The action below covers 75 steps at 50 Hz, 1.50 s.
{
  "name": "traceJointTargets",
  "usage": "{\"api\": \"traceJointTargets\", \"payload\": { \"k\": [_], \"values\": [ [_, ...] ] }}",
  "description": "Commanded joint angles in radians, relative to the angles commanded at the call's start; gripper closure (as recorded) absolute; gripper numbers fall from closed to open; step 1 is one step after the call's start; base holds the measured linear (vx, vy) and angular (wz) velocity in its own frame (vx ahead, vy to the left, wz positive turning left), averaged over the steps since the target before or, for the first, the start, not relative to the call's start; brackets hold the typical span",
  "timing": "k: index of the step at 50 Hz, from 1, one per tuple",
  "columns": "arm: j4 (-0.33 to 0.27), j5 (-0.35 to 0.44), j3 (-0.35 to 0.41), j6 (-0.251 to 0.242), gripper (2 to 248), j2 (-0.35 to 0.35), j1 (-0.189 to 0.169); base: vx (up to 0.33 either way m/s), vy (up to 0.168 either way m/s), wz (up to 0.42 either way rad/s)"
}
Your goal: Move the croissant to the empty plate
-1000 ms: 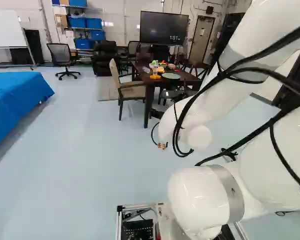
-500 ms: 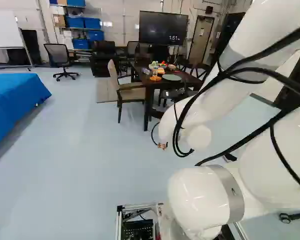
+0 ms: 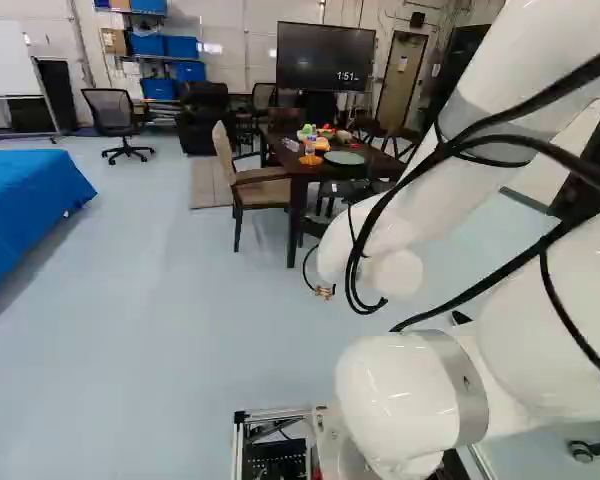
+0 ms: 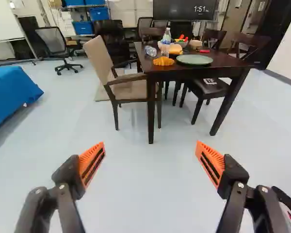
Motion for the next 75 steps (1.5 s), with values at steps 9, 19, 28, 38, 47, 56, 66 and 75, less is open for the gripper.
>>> {"api": "traceJointTargets", "payload": {
  "k": [9, 19, 28, 38, 47, 56, 66, 75],
  "values": [
    [0.000, 0.000, 0.000, 0.000, 3, 0.000, 0.000, 0.119, -0.003, -0.015],
    [0.000, 0.000, 0.000, 0.000, 3, 0.000, 0.000, 0.123, -0.001, -0.017],
    [0.000, 0.000, 0.000, 0.000, 3, 0.000, 0.000, 0.120, -0.002, -0.016],
    [0.000, 0.000, 0.000, 0.000, 3, 0.000, 0.000, 0.121, -0.004, -0.017],
    [0.000, 0.000, 0.000, 0.000, 3, 0.000, 0.000, 0.120, -0.003, -0.014],
    [0.000, 0.000, 0.000, 0.000, 3, 0.000, 0.000, 0.121, -0.002, -0.013],
    [0.000, 0.000, 0.000, 0.000, 3, 0.000, 0.000, 0.124, -0.003, -0.017],
    [0.000, 0.000, 0.000, 0.000, 3, 0.000, 0.000, 0.127, -0.004, -0.016]
  ]
}}
